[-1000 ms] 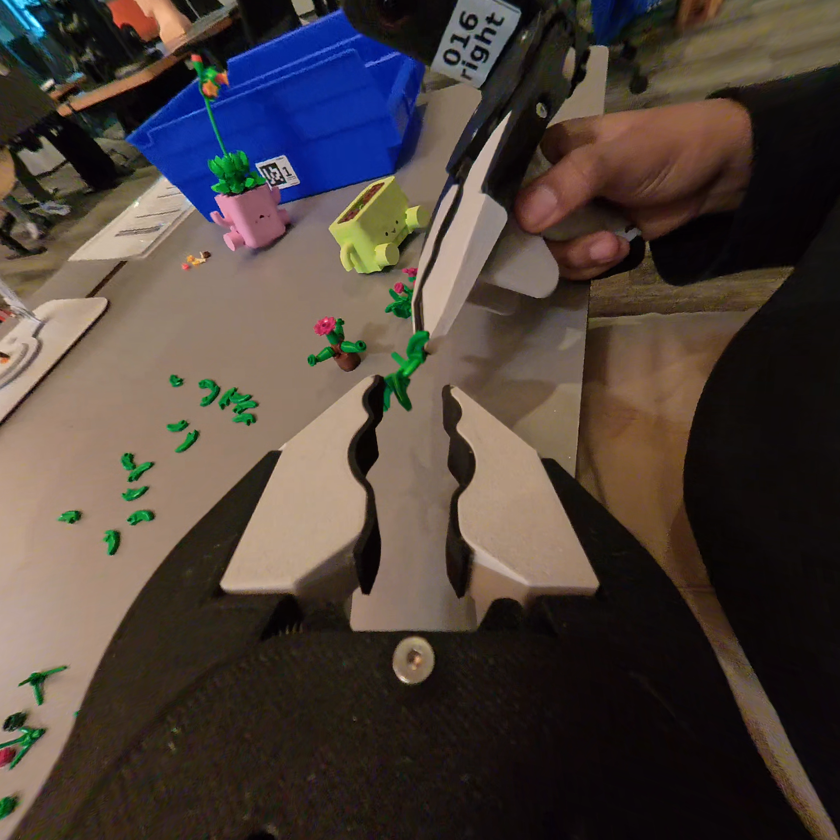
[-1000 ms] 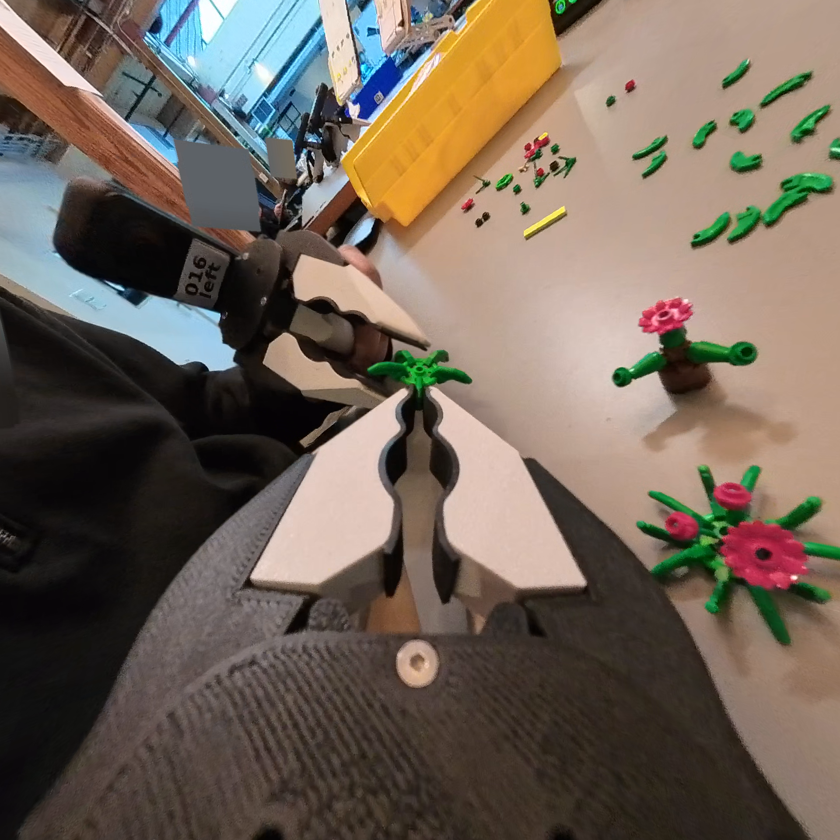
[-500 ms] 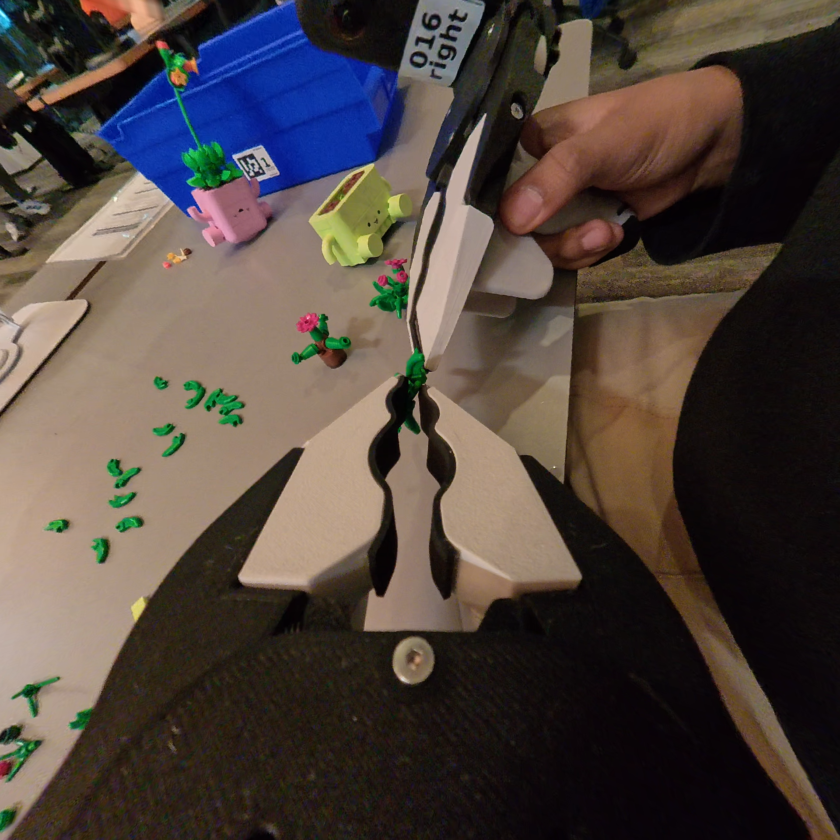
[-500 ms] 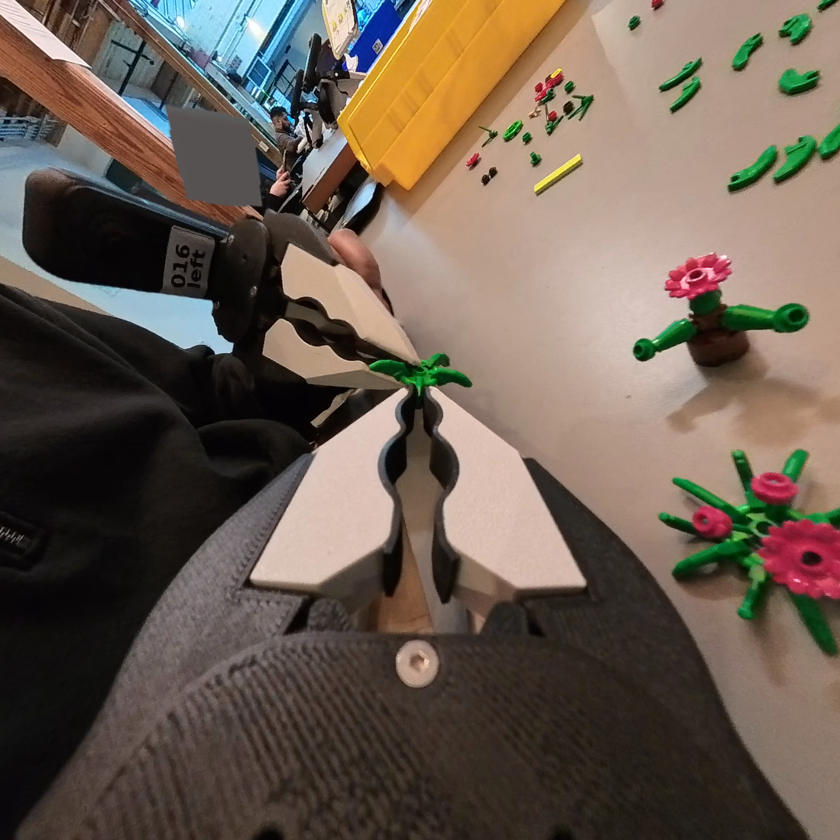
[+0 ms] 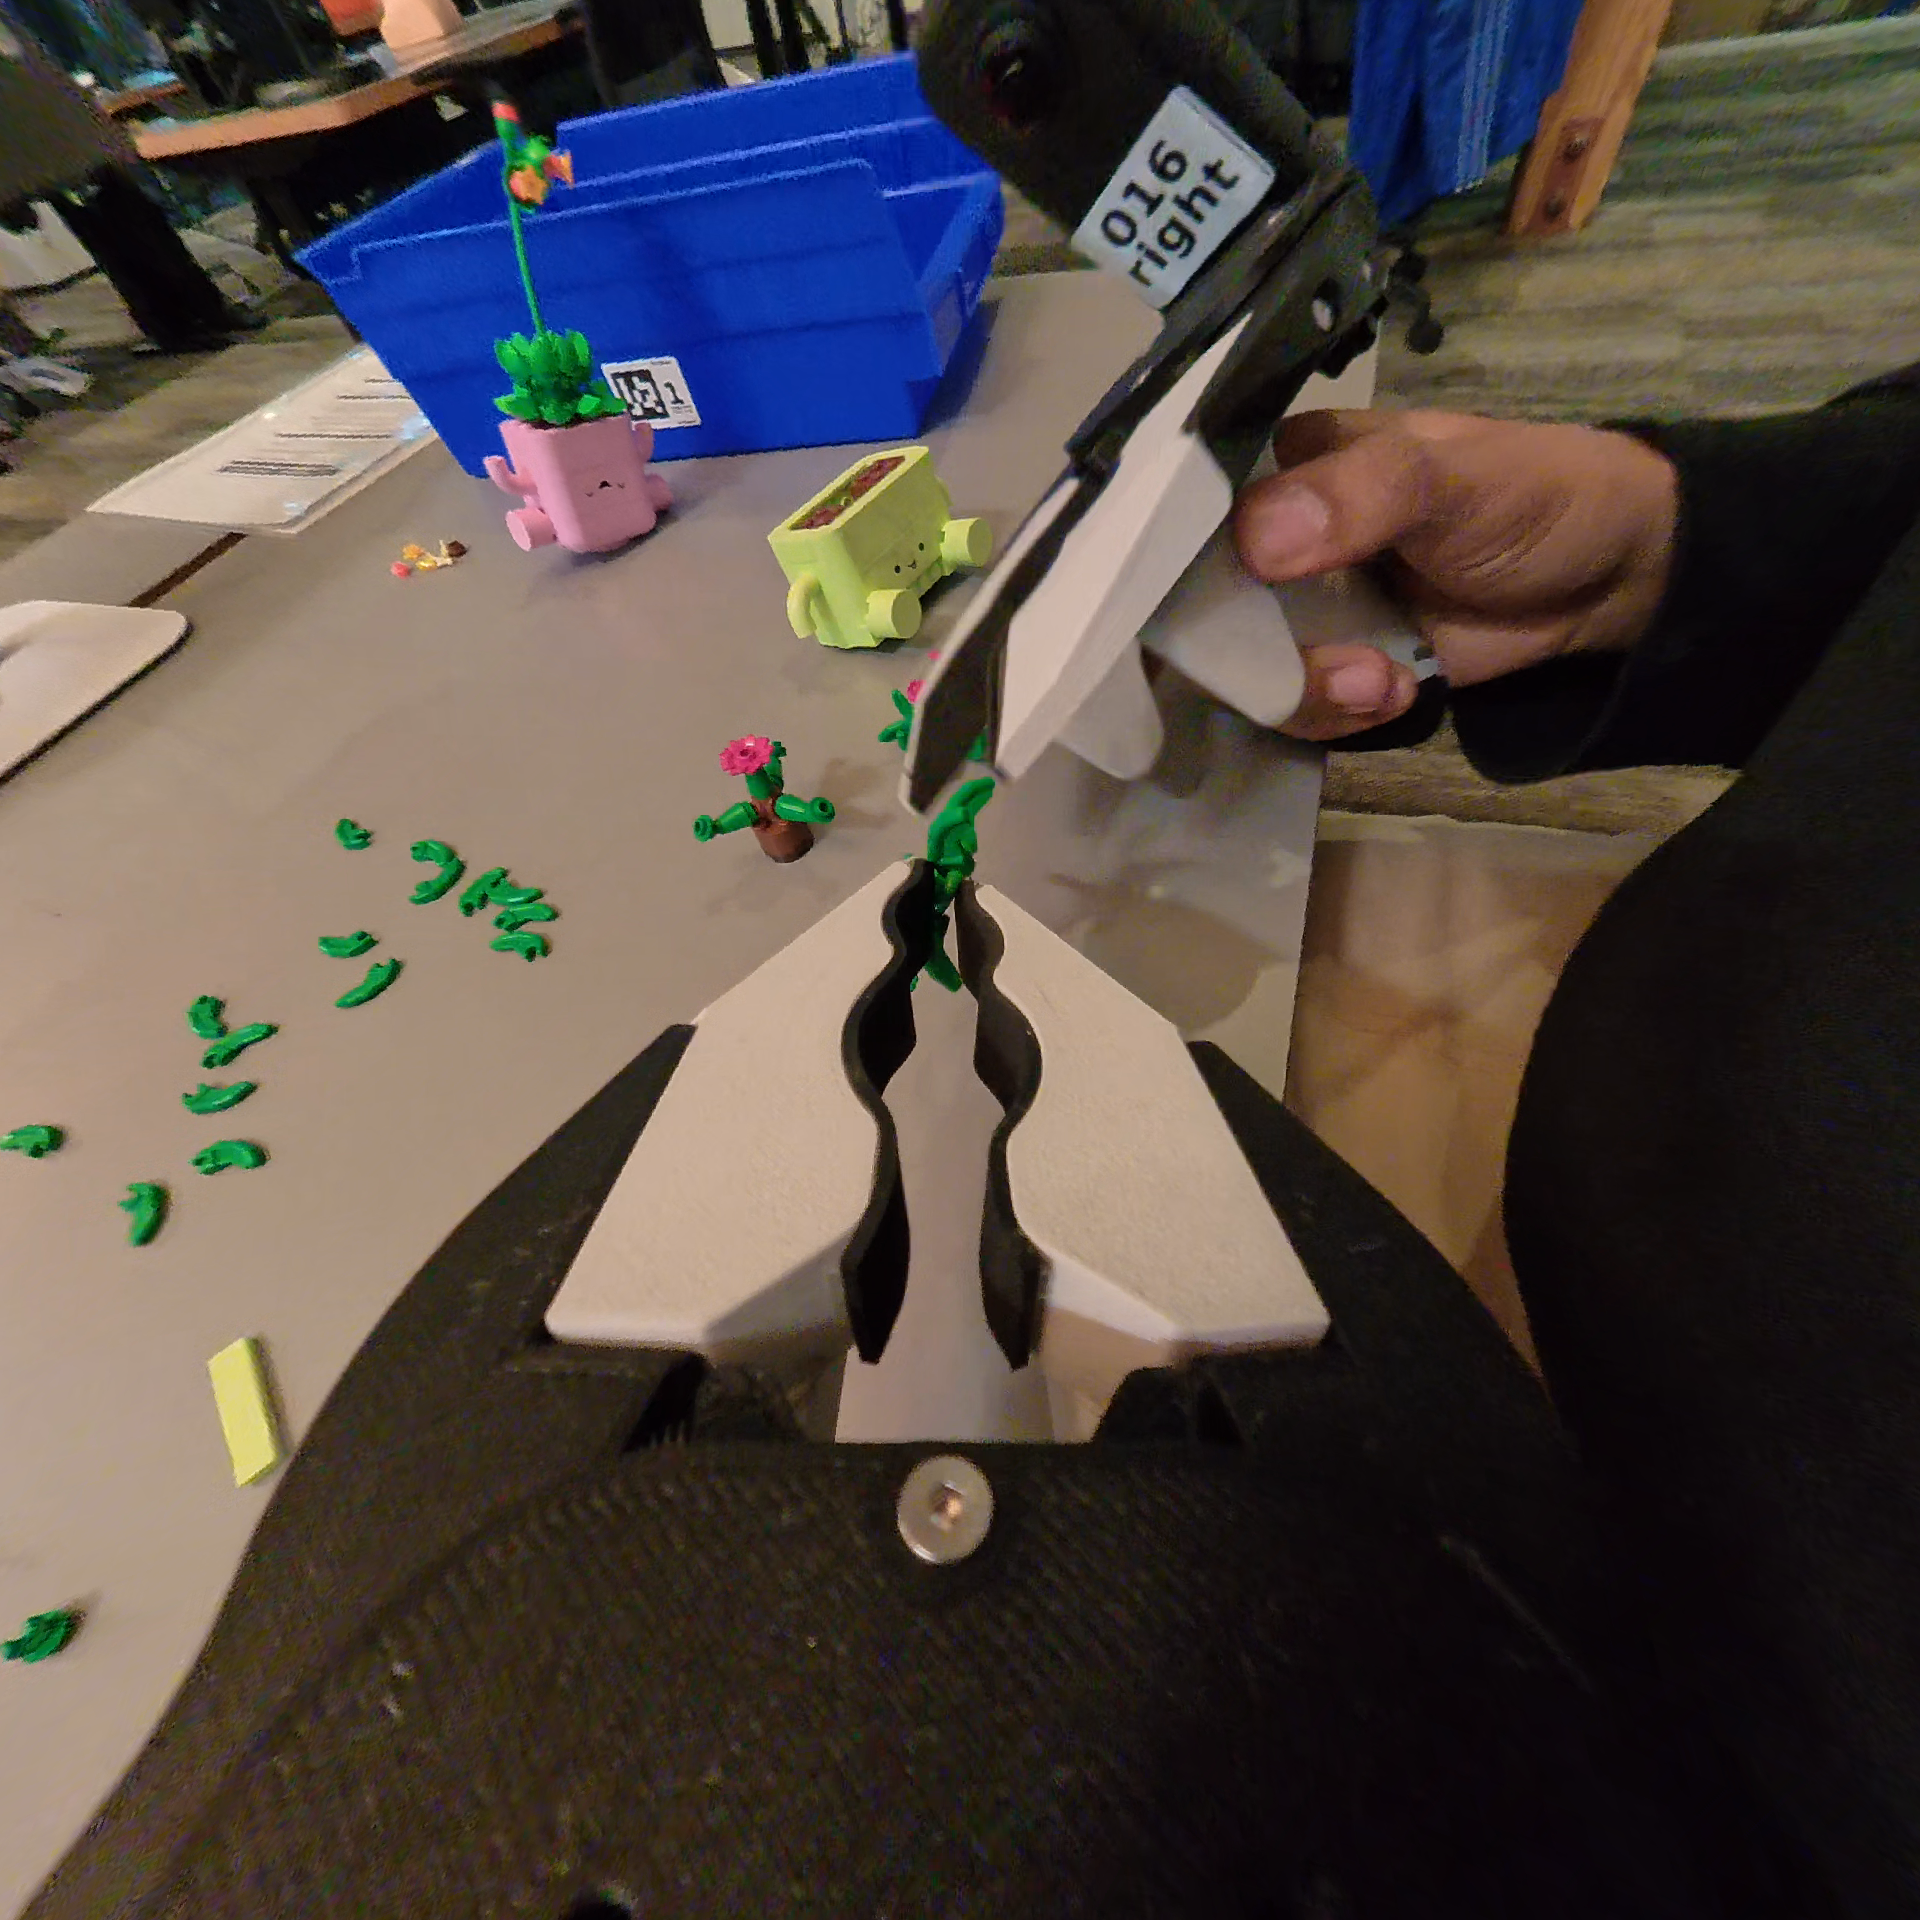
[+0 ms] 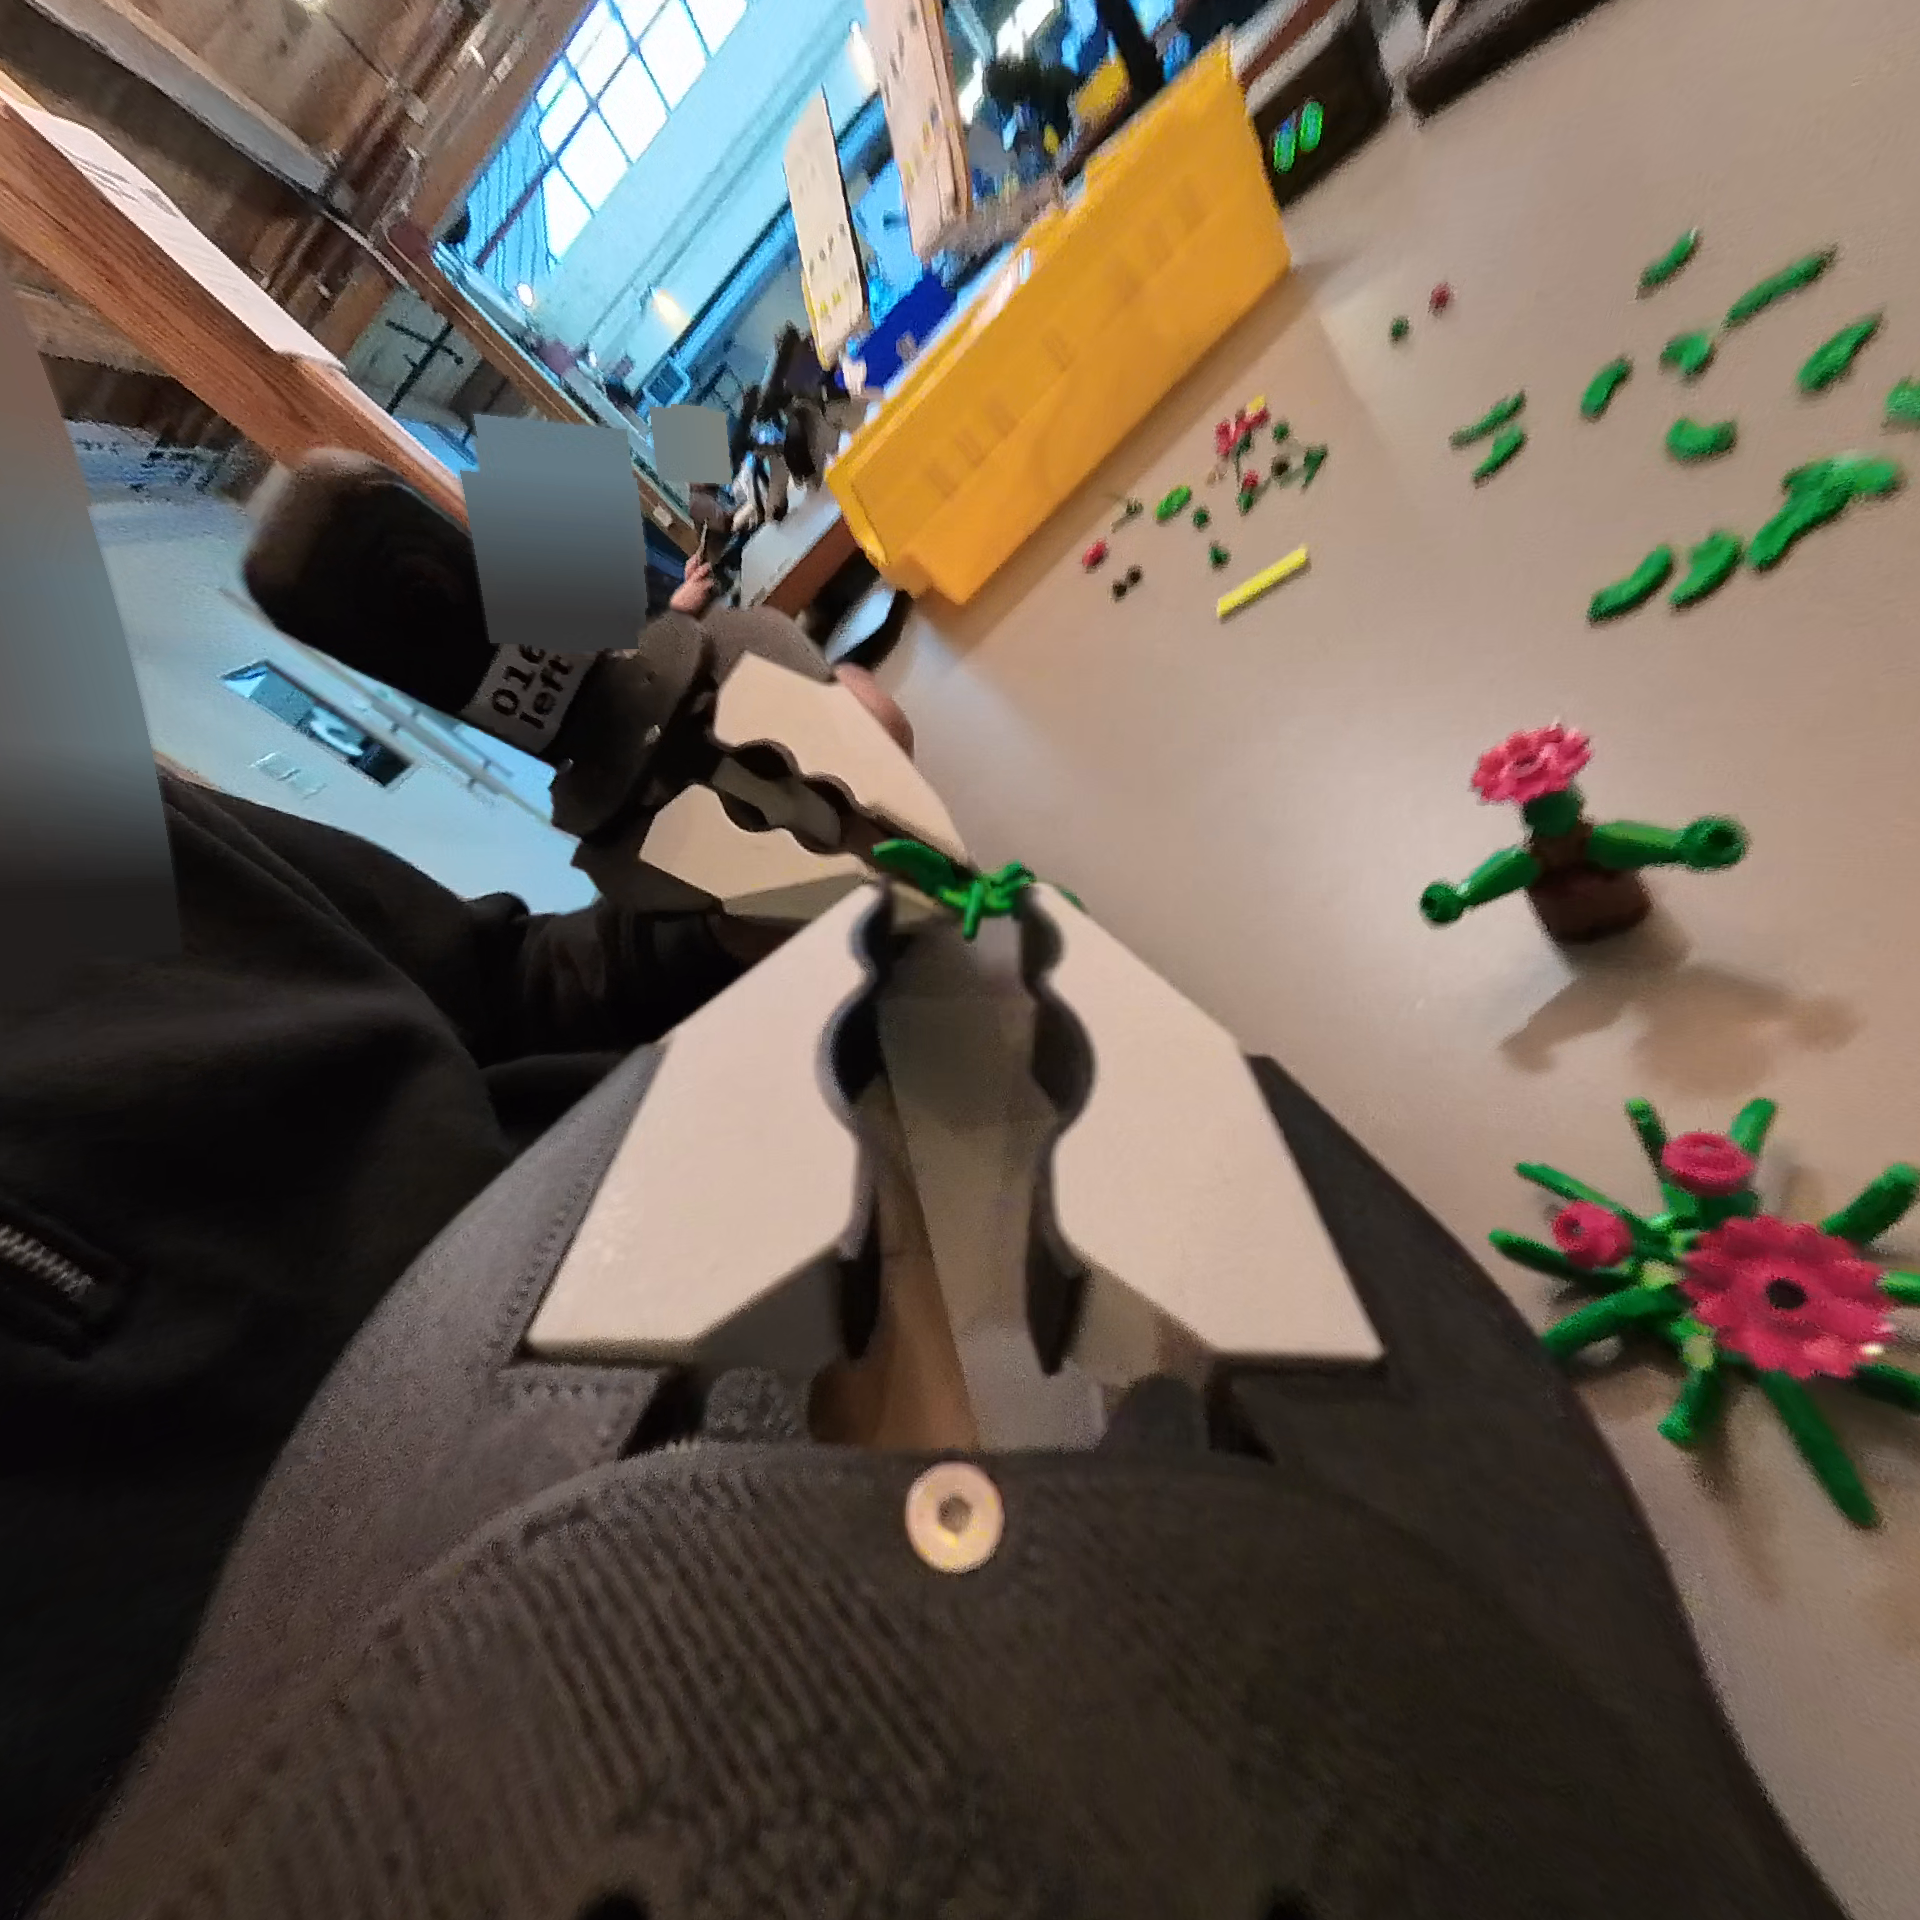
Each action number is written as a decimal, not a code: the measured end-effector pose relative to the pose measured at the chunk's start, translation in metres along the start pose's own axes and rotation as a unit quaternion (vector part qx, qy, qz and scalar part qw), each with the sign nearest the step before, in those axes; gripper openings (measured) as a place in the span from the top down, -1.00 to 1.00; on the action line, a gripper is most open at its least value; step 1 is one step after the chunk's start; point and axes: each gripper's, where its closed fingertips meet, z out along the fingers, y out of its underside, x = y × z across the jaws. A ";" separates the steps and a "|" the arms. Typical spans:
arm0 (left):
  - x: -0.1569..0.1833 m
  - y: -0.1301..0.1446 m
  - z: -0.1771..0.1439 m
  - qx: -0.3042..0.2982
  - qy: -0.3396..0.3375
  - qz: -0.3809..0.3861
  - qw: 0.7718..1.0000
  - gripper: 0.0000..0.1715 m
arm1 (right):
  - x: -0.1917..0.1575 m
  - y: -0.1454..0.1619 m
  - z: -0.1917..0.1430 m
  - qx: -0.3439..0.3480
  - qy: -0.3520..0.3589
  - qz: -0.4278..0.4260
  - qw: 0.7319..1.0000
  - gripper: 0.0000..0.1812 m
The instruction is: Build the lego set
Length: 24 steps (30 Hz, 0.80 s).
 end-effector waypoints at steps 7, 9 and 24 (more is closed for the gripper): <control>0.004 -0.010 -0.011 0.048 0.121 -0.152 0.980 0.98 | -0.024 -0.002 -0.002 0.003 -0.021 -0.124 0.992 0.56; 0.006 -0.010 -0.014 0.051 0.165 -0.199 0.964 0.98 | -0.028 0.003 0.002 -0.012 -0.011 -0.163 0.987 0.57; 0.014 -0.014 -0.021 0.065 0.248 -0.262 0.930 0.98 | -0.027 0.006 0.007 -0.023 0.026 -0.214 0.976 0.87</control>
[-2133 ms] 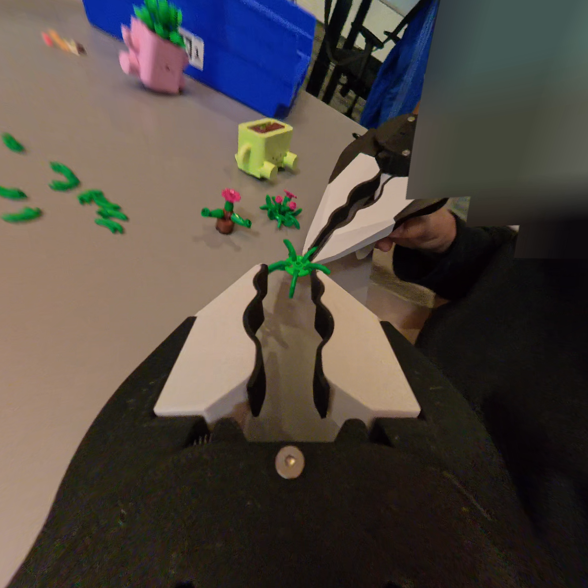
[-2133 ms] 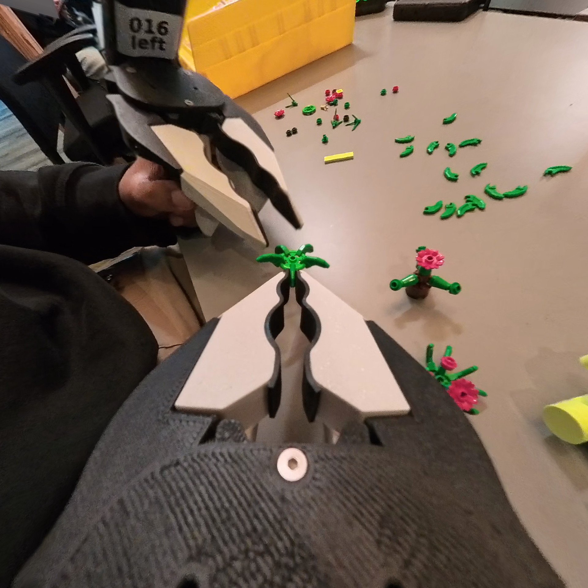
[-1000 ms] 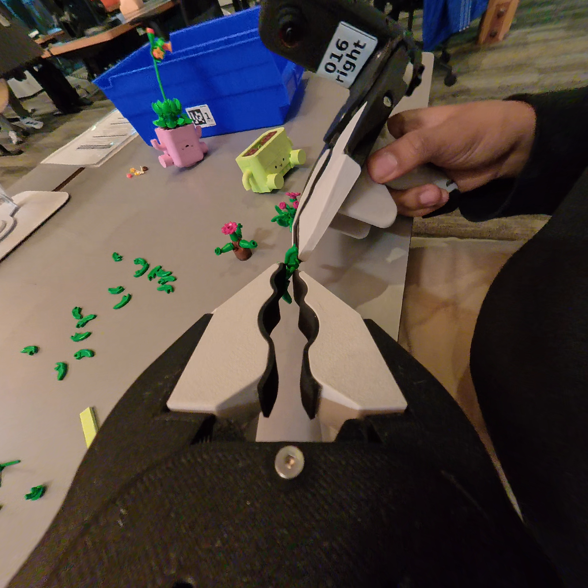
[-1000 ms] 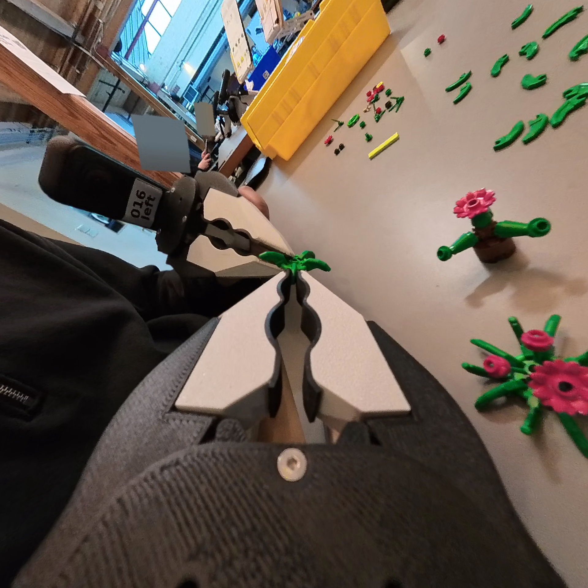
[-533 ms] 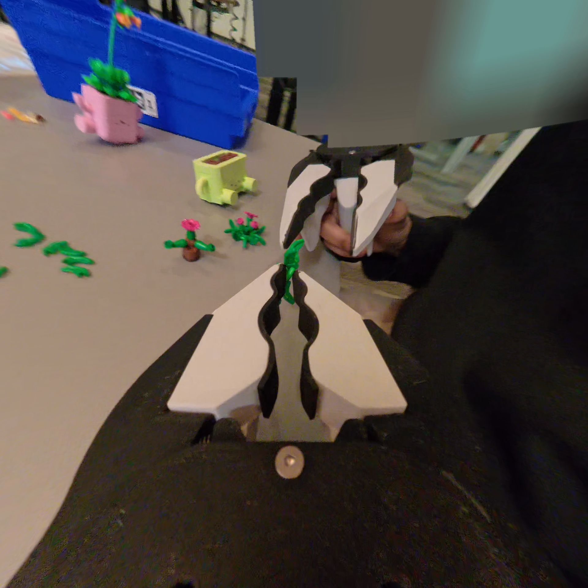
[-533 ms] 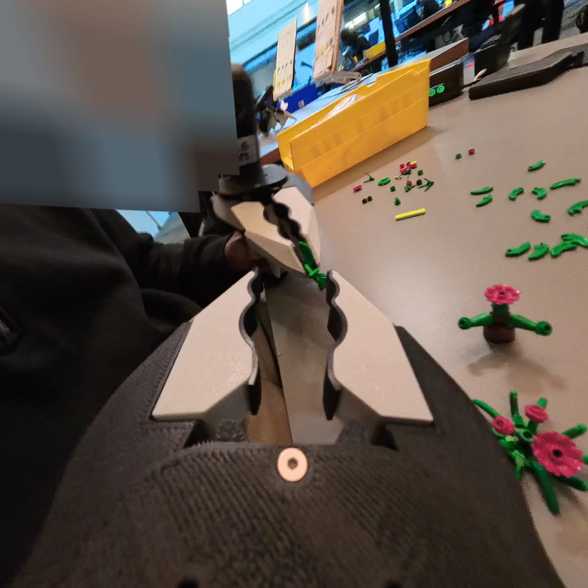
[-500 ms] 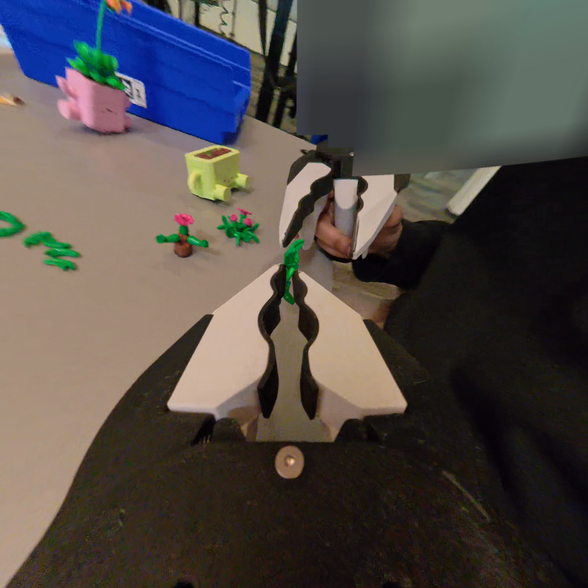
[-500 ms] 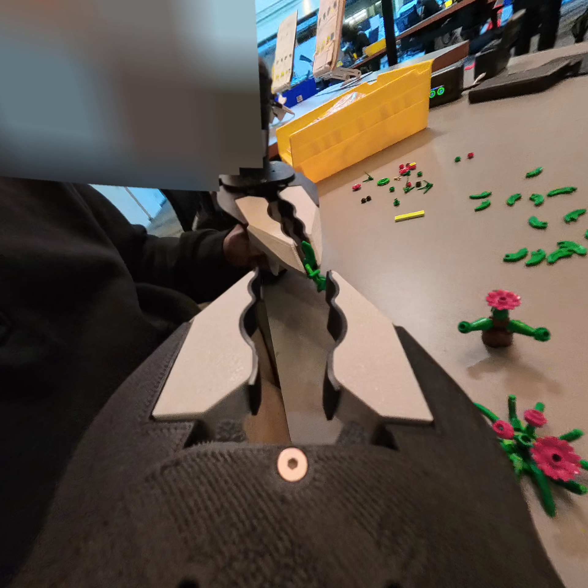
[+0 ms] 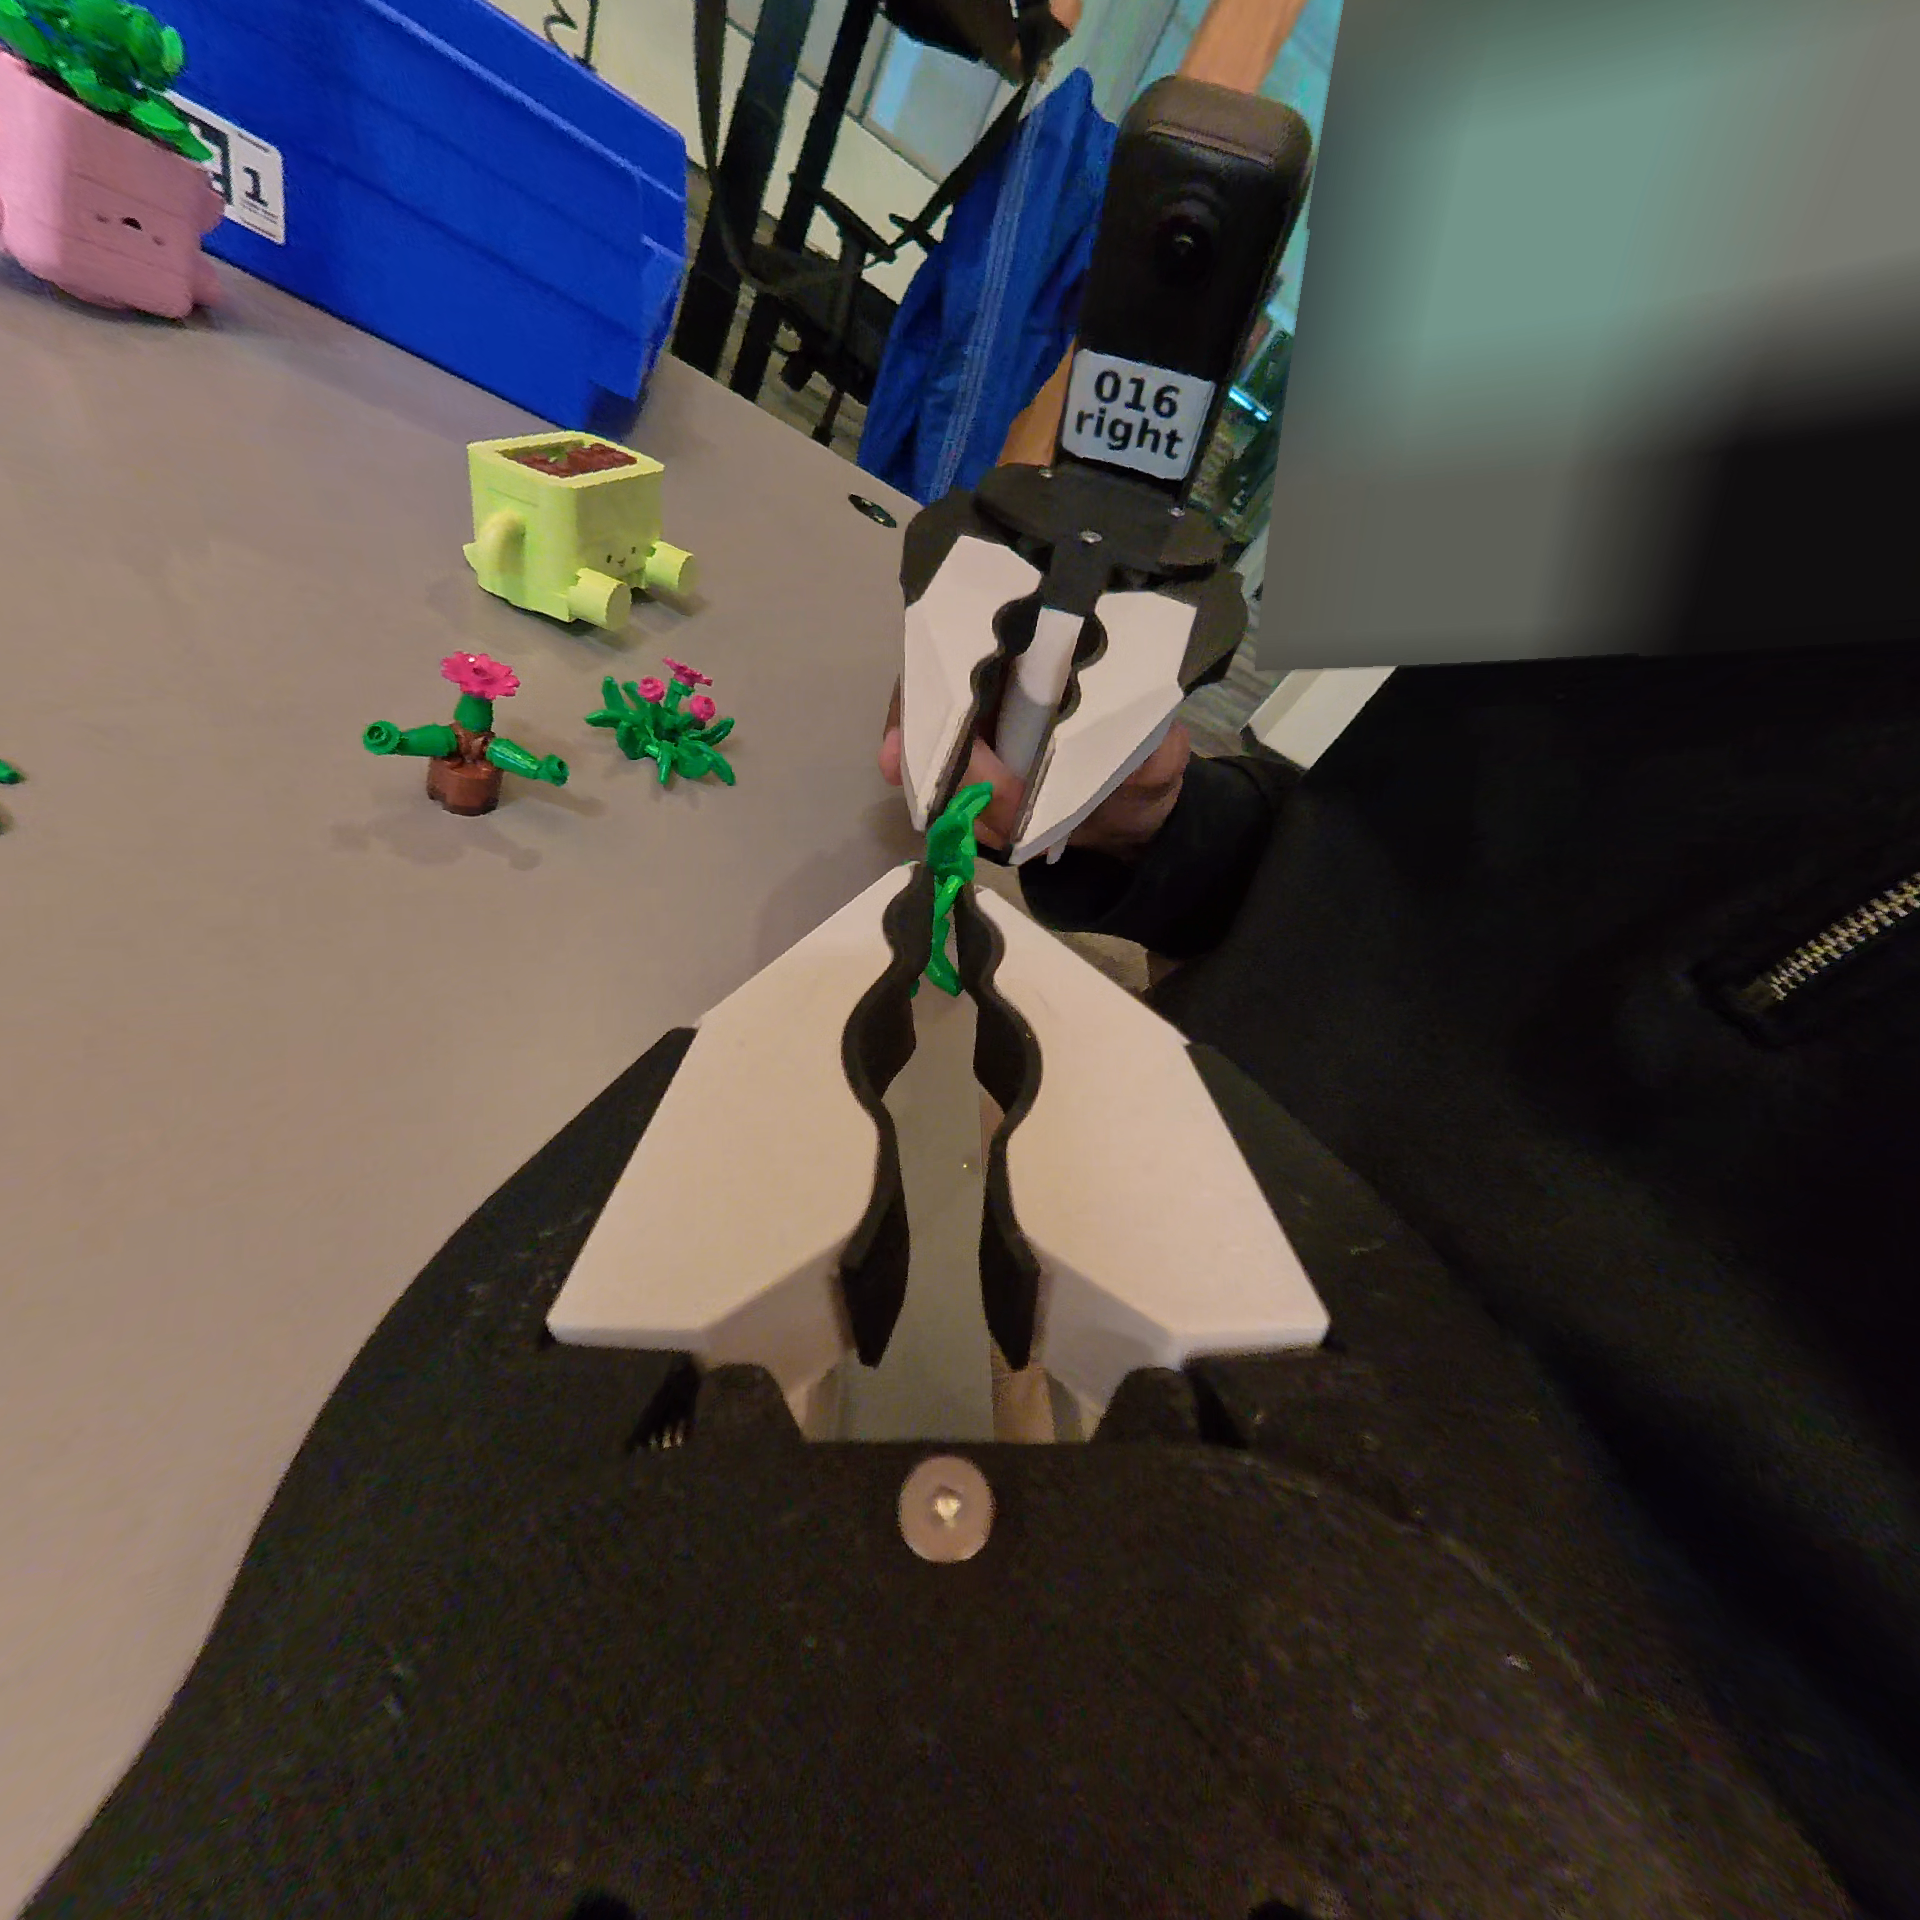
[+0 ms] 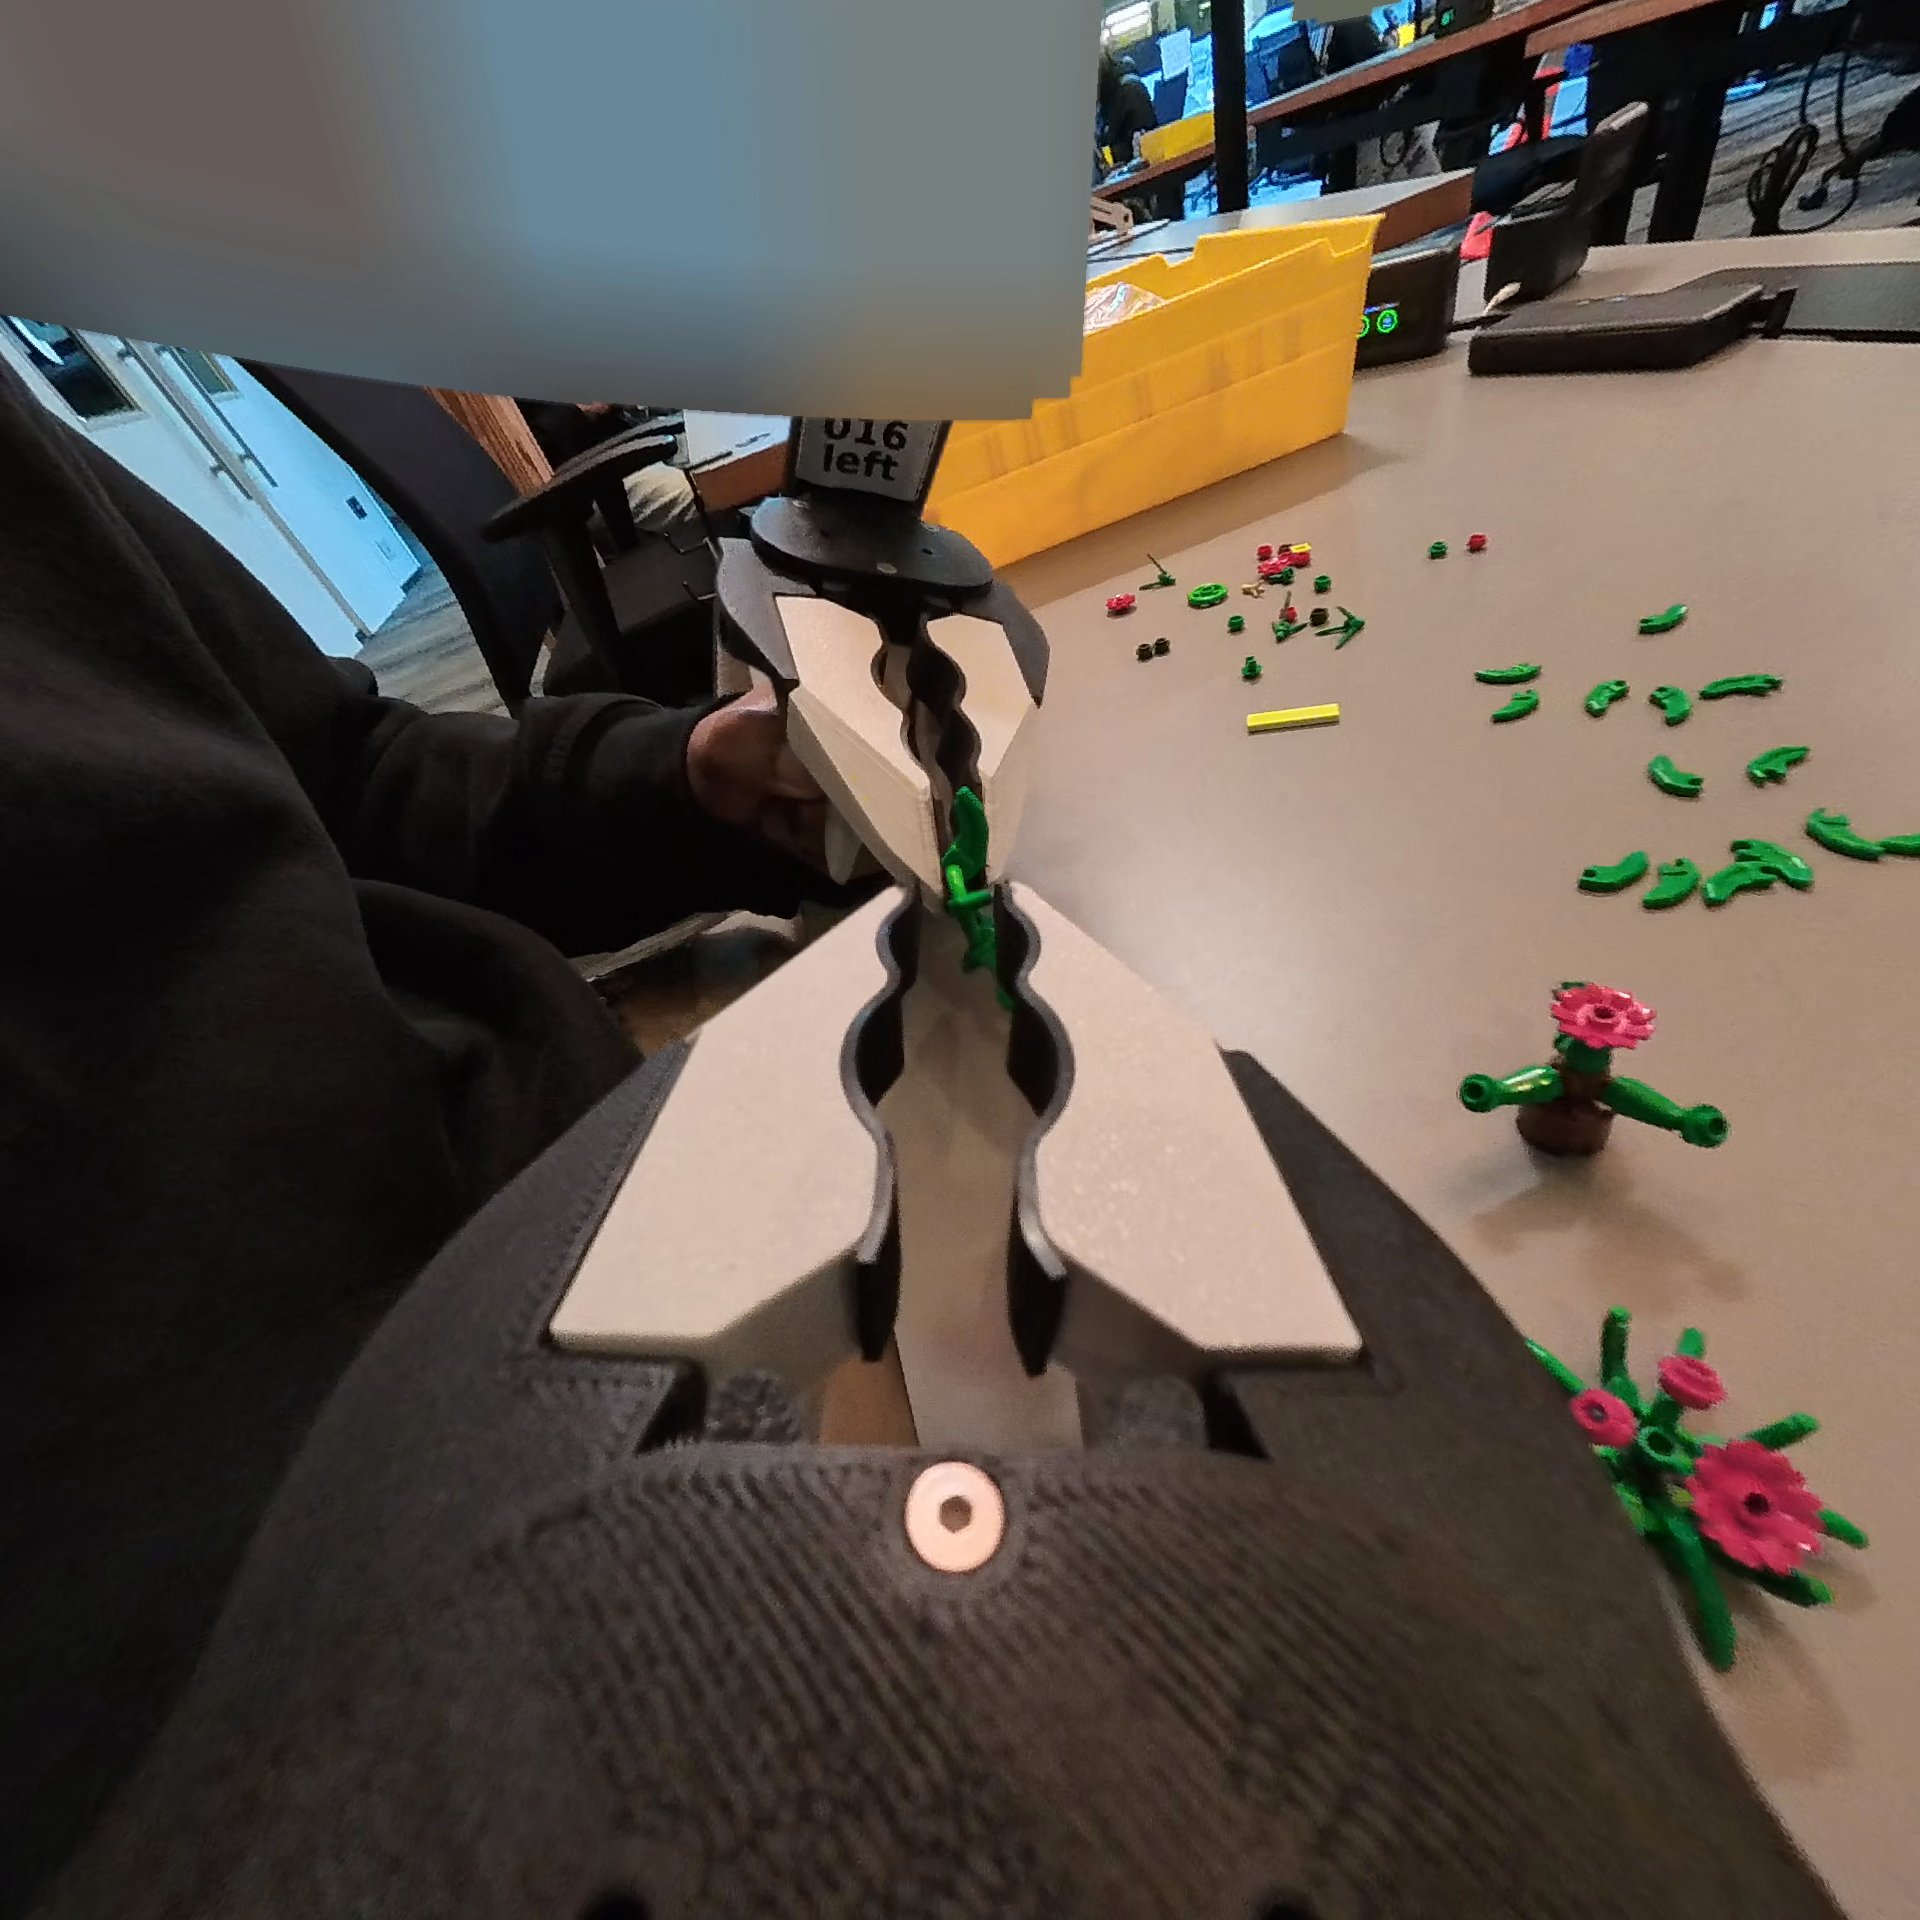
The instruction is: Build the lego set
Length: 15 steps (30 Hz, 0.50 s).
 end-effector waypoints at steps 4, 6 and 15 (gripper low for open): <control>0.003 -0.001 -0.001 0.005 0.013 -0.004 1.000 0.98 | -0.001 0.002 0.002 -0.009 0.003 -0.010 1.000 0.90; 0.002 -0.001 -0.001 0.005 0.011 -0.006 1.000 0.98 | 0.000 0.003 0.002 -0.009 0.015 -0.019 1.000 0.93; -0.009 -0.009 0.003 0.049 -0.007 -0.070 0.996 0.98 | 0.014 -0.002 -0.001 -0.008 0.154 -0.202 0.967 0.94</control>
